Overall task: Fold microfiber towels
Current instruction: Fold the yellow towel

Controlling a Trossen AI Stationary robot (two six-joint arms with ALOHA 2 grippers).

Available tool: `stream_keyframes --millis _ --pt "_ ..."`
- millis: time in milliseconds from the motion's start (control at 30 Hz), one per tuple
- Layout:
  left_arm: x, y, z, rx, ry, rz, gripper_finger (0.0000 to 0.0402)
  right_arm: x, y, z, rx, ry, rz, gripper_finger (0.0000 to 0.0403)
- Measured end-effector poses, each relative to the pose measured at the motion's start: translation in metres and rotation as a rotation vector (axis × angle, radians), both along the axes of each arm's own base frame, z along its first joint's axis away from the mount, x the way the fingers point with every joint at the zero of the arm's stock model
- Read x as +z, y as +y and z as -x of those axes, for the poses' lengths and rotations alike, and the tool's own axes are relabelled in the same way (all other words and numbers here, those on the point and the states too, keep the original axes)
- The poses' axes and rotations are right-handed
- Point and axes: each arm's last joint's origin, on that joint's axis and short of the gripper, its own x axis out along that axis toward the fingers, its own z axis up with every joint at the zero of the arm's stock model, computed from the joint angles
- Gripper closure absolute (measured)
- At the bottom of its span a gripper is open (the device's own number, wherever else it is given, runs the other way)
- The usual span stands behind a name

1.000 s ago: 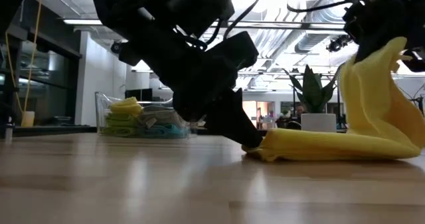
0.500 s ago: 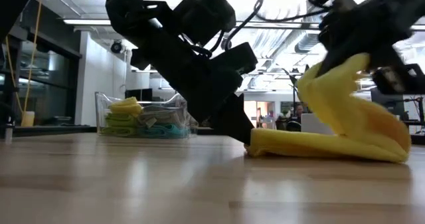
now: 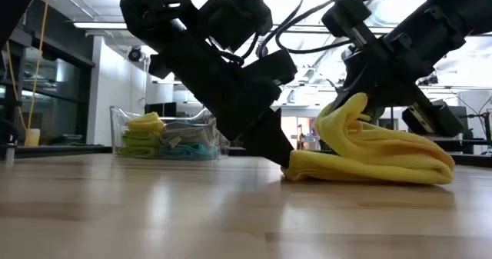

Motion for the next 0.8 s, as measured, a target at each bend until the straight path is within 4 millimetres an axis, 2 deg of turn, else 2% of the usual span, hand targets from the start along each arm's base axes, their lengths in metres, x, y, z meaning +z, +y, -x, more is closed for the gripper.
stream_keyframes --millis 133,233,400,567,667,800 --pt "0.008 0.003 0.003 -0.005 0.008 -0.013 0.0401 0.0 0.0 0.0 -0.014 0.001 -0.016 0.0388" --pt "0.02 0.007 0.005 -0.016 0.008 -0.046 0.0401 0.0 0.0 -0.001 -0.014 -0.007 -0.02 0.0359" --pt "0.032 0.015 0.015 -0.018 0.085 -0.118 0.0401 0.004 -0.002 -0.005 -0.036 -0.065 -0.015 0.0276" --pt "0.054 0.025 0.024 -0.02 0.116 -0.172 0.0401 0.011 -0.004 -0.011 -0.01 -0.146 0.022 0.0201" --pt "0.069 0.032 0.033 -0.005 0.13 -0.186 0.0401 0.017 -0.005 -0.011 0.055 -0.175 0.06 0.0181" --pt "0.097 0.039 0.041 0.03 0.053 -0.183 0.0401 0.03 -0.008 -0.002 0.122 -0.16 0.137 0.0177"
